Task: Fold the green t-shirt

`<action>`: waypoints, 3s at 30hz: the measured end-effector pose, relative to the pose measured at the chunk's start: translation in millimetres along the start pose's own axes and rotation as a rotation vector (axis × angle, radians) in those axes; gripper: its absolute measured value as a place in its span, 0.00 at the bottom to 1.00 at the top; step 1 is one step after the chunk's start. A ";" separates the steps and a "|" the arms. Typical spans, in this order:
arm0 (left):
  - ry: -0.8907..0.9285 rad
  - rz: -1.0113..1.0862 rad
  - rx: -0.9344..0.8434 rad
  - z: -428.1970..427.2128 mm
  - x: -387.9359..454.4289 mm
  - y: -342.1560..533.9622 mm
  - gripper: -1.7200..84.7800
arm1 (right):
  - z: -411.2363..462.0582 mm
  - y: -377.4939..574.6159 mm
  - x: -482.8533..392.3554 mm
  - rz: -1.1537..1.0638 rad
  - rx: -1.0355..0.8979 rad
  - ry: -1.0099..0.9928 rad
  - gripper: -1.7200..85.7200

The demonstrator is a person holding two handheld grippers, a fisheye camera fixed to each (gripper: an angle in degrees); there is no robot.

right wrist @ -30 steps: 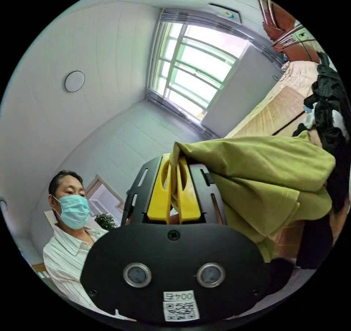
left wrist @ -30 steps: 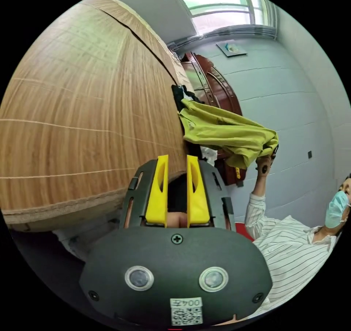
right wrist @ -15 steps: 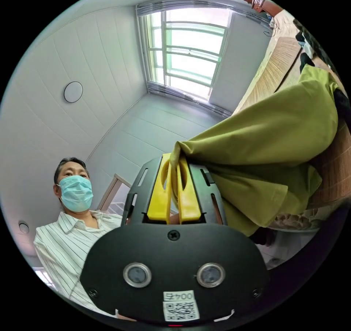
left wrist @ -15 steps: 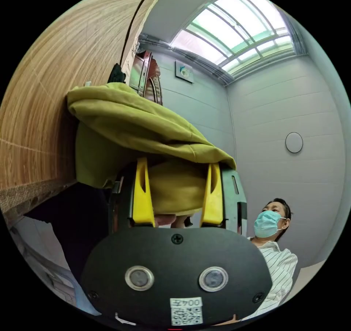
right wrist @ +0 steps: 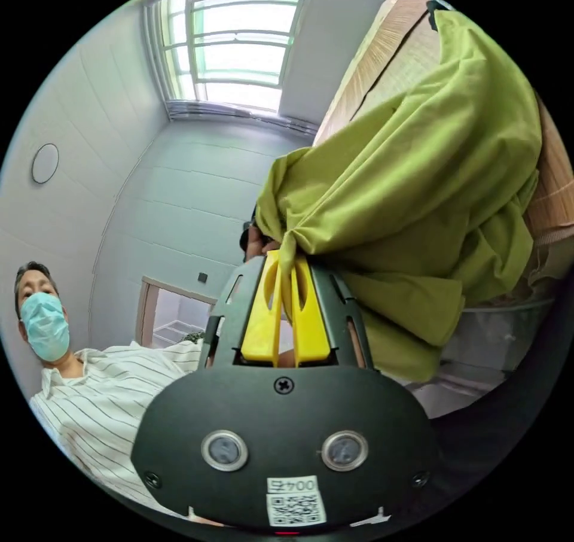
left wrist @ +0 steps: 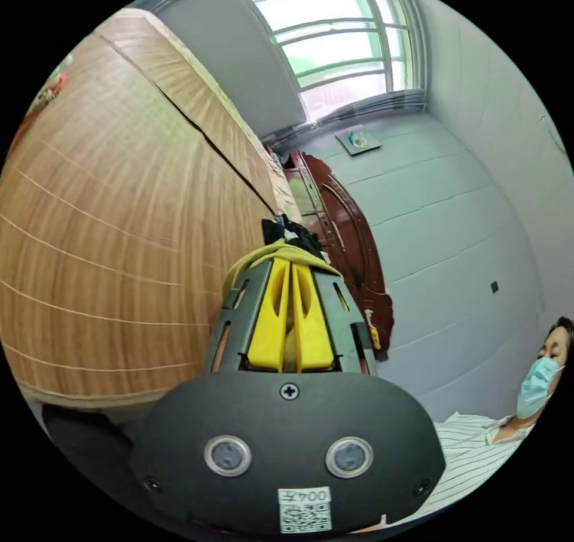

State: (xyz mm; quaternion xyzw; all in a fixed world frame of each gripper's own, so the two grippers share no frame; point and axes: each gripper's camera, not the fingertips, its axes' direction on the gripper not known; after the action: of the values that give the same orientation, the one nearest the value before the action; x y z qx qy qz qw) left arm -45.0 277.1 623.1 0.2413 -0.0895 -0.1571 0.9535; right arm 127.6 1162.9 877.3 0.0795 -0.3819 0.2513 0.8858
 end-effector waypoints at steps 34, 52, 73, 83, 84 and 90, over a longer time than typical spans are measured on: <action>-0.660 -0.092 -0.076 21.2 16.0 78.3 0.02 | 43.3 -156.8 -6.9 -0.129 0.035 1.371 0.11; -0.973 0.250 -0.247 163.8 77.5 37.0 0.15 | 222.2 -311.2 -46.7 -0.531 -0.244 1.130 0.15; -1.051 0.117 -0.131 186.9 67.4 47.9 0.04 | 255.9 -369.9 -75.6 -0.377 -0.254 0.806 0.01; -1.093 0.201 -0.064 193.0 59.0 94.8 0.04 | 100.7 -220.5 -27.9 0.056 0.127 0.976 0.17; -1.096 0.209 -0.049 193.9 57.9 97.1 0.04 | 87.0 -223.1 -17.8 0.111 0.169 0.962 0.18; -1.077 0.191 -0.025 192.1 48.0 98.7 0.04 | 90.0 -273.5 19.5 0.231 0.138 0.981 0.07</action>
State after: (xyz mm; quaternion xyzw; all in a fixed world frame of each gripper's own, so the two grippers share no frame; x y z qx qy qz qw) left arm -22.2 260.0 842.5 0.1062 -0.5848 -0.1721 0.7856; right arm 220.1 905.0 967.9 -0.0324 0.0905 0.3798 0.9201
